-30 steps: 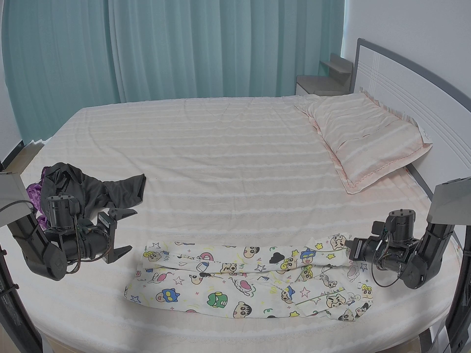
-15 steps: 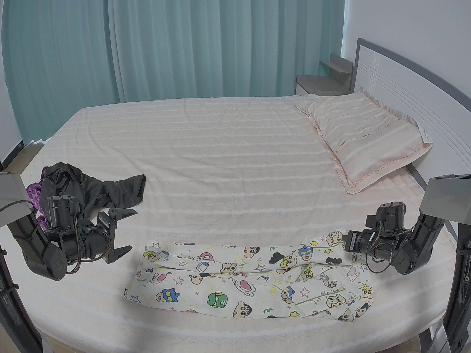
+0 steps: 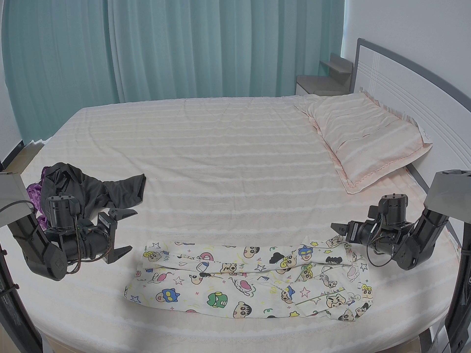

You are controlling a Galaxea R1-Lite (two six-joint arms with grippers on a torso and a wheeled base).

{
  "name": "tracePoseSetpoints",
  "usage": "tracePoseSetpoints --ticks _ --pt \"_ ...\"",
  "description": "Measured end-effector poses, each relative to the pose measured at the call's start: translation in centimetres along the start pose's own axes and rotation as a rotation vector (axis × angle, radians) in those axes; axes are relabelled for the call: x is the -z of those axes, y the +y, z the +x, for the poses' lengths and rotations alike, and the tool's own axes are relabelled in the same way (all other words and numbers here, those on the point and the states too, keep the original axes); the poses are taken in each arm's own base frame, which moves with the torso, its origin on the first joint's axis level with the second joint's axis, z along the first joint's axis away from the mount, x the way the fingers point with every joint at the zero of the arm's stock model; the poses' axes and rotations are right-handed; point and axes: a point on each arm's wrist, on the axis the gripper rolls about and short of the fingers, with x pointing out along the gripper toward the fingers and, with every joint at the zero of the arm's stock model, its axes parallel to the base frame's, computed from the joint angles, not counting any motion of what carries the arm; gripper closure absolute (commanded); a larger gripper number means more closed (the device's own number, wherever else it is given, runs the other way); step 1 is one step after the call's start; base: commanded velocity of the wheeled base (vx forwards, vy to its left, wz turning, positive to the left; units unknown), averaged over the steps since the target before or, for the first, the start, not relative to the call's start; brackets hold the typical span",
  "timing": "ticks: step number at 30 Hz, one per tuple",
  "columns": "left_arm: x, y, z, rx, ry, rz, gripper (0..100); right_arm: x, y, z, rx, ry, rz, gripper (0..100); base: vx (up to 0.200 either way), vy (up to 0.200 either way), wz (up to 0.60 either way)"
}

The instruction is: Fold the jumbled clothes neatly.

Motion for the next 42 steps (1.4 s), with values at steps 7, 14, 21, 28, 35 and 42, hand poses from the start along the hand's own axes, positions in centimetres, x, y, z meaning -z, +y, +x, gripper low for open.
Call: tracePoseSetpoints --ticks 7,14,21,28,35,42 --pt "0.1 0.0 0.0 0.0 0.001 0.002 0 1.8 3.8 -0.6 -0.089 0.059 0.039 0 0.0 0.0 0.0" --pt "0.1 0.0 0.0 -0.001 0.001 0.003 0 4.5 5.7 0.1 -0.124 0.146 0.061 0 0.0 0.0 0.0" --pt "0.1 0.0 0.0 -0.001 0.001 0.003 0 6.7 5.9 0.6 -0.119 0.219 0.058 0 0.0 0.0 0.0" --pt "0.1 0.0 0.0 -0.002 0.001 0.005 0 7.7 5.4 0.2 -0.106 0.239 0.057 0 0.0 0.0 0.0" --pt "0.1 0.0 0.1 -0.003 0.002 0.004 0 7.0 4.9 -2.2 -0.103 0.218 0.064 0 0.0 0.0 0.0" --pt "0.1 0.0 0.1 -0.002 0.001 0.004 0 6.4 2.8 -5.3 -0.03 0.216 0.183 0 0.0 0.0 0.0"
